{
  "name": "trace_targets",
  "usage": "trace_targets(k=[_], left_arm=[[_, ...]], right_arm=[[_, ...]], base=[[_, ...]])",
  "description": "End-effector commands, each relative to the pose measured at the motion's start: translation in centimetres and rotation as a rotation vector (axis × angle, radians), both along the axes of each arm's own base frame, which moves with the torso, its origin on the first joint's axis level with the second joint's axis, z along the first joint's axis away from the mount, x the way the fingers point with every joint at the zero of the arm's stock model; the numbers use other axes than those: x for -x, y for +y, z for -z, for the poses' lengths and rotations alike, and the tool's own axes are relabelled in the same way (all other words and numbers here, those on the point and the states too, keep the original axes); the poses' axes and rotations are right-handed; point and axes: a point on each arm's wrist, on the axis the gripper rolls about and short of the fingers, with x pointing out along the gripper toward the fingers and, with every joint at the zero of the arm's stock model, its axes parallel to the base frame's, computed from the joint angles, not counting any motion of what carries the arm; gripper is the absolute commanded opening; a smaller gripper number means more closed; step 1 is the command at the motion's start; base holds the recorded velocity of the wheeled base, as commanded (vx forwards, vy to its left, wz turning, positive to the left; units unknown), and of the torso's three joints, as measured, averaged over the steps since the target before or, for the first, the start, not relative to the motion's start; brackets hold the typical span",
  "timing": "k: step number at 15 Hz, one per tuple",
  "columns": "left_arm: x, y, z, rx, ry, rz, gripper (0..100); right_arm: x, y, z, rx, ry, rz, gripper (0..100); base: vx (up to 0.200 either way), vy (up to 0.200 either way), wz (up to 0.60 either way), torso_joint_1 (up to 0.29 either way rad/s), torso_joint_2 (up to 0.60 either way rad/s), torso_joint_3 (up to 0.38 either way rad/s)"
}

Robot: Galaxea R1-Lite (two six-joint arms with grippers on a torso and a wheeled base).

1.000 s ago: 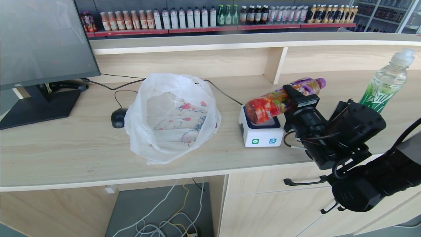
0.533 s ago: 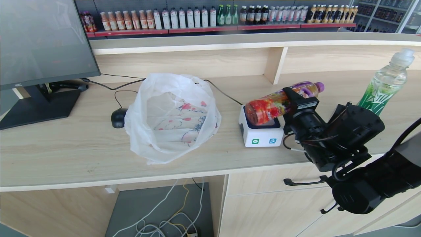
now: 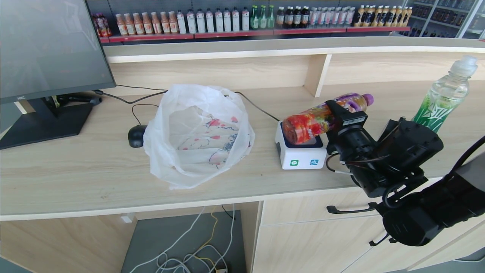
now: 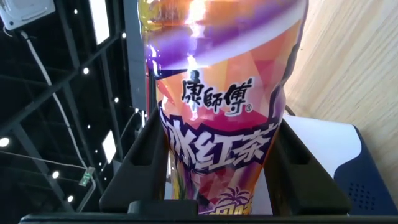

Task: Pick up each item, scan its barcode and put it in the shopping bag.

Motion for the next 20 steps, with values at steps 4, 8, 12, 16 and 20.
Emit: trace_targets(k=[4,8,12,16,20], left_arm=[[0.0,0.0,0.0,0.0,-0.001,0.0,100],[0.0,0.0,0.0,0.0,-0.001,0.0,100],[0.0,0.0,0.0,0.0,-0.001,0.0,100],[0.0,0.0,0.0,0.0,-0.001,0.0,100],[0.0,0.0,0.0,0.0,-0.001,0.0,100]], right_arm=[[2.3,0.9,-2.6,-0.032,-0.071,-0.051,0],[5.7,2.3,-4.5,-0.011,-0.125,-0.122,0],[10.5,4.5,-7.3,0.162,-0.286,-0.191,0],[12.8,4.1,-6.9,0.36,-0.383,-0.24,0],[13.9,3.5,-6.0,0.698,-0.569,-0.204,0]], base=[[0.0,0.0,0.0,0.0,0.0,0.0],[0.0,0.0,0.0,0.0,0.0,0.0],[0.0,0.0,0.0,0.0,0.0,0.0],[0.0,0.0,0.0,0.0,0.0,0.0],[0.0,0.0,0.0,0.0,0.0,0.0]])
